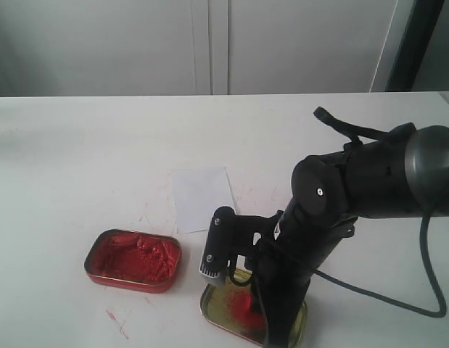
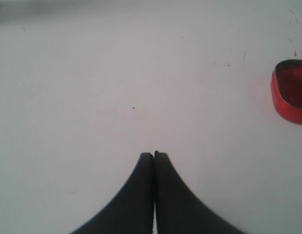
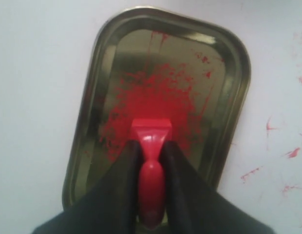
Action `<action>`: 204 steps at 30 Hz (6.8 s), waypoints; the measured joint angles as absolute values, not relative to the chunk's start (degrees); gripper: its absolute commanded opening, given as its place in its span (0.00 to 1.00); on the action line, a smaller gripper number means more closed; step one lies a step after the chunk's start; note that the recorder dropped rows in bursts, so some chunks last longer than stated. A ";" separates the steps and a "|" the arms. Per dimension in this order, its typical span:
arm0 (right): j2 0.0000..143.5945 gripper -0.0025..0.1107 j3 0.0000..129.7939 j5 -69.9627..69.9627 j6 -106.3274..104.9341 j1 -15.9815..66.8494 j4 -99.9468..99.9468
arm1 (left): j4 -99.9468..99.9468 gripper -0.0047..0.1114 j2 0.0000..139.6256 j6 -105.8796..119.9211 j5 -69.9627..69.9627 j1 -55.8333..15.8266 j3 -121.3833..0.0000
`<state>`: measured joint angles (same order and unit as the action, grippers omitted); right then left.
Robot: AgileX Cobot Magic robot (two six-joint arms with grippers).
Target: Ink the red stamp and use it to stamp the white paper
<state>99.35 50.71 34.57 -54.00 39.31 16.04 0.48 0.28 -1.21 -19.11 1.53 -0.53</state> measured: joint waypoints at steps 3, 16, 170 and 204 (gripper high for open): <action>99.35 0.02 50.71 34.57 -53.88 39.31 16.04 | 0.48 0.04 0.28 -1.21 -19.11 1.53 -0.53; 97.70 0.02 50.71 33.58 -52.51 39.41 16.04 | 0.48 0.04 0.28 -1.21 -19.11 1.53 -0.53; 133.96 0.02 110.13 57.65 -14.31 53.74 2.85 | 0.48 0.04 0.28 -1.21 -19.11 1.53 -0.53; 129.34 0.02 108.35 57.92 -15.55 49.51 13.97 | 0.48 0.04 0.28 -1.21 -19.11 1.53 -0.53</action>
